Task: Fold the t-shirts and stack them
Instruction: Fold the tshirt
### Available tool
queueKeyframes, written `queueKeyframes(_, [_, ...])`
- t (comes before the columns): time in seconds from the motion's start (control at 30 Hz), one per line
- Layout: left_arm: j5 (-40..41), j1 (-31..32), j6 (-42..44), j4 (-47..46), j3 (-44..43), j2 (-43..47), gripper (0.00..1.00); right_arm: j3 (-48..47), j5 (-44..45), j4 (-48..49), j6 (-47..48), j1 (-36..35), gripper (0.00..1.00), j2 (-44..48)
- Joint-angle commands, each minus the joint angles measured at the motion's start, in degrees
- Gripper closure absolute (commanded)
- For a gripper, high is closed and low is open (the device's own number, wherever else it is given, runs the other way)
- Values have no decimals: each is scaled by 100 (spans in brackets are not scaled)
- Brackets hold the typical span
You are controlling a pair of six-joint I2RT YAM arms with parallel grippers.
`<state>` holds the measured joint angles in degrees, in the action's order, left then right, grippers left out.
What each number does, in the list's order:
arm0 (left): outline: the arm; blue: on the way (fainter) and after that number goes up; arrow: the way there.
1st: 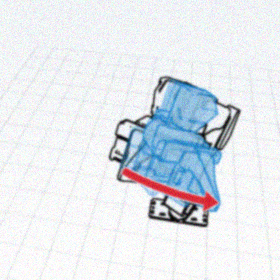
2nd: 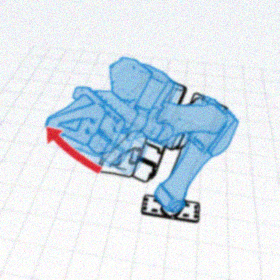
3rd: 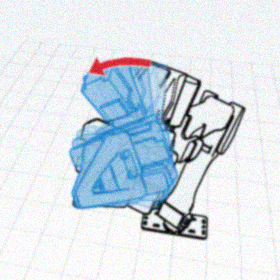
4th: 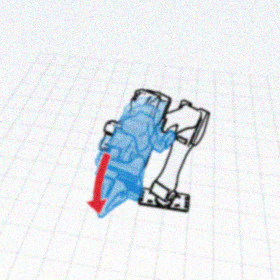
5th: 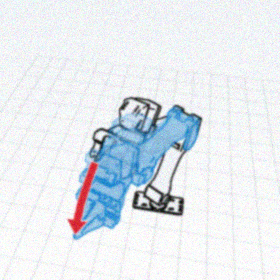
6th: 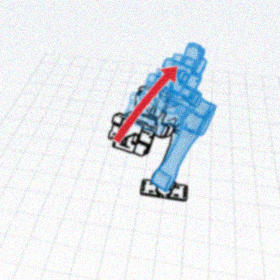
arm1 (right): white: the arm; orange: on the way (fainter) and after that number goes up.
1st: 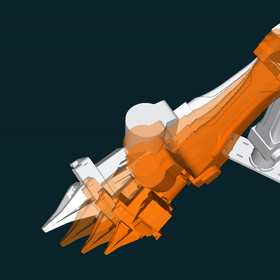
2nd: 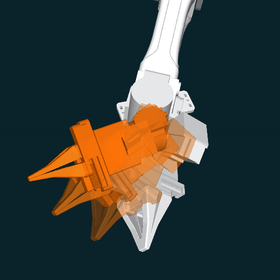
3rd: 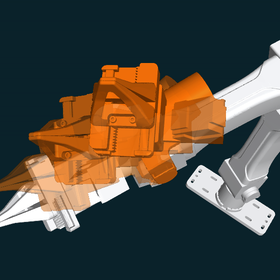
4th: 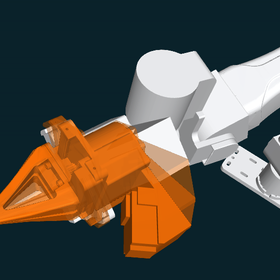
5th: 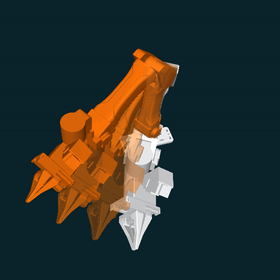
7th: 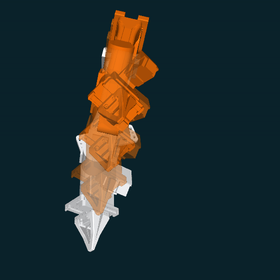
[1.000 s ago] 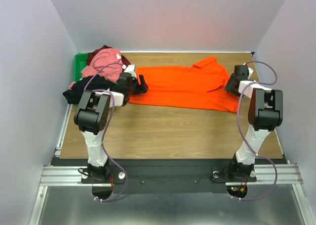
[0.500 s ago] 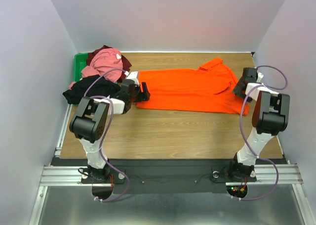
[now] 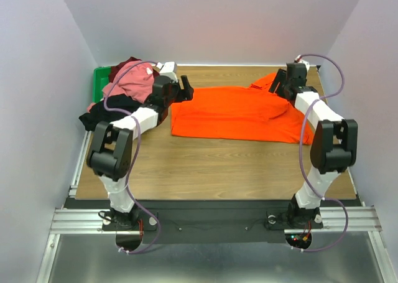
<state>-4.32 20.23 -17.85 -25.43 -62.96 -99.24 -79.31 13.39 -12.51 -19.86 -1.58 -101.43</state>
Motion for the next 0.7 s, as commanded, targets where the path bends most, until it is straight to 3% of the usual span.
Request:
queueKeyframes(0.0, [-175,121,176,213,-611,-578,16,-172,-406,-94,17,167,24,-579])
queueKeyframes(0.4, [-413,130,466,-50,-463,-992,16,-410,-530,-67,140,167,26,-1309])
queueKeyframes(0.5, [-351,122,624,-50,-375,-948,16,-436,-574,-67,157,167,30,-1388])
queueKeyframes(0.67, [-315,95,712,-24,-366,-1062,16,-515,-732,-67,193,167,45,-1564])
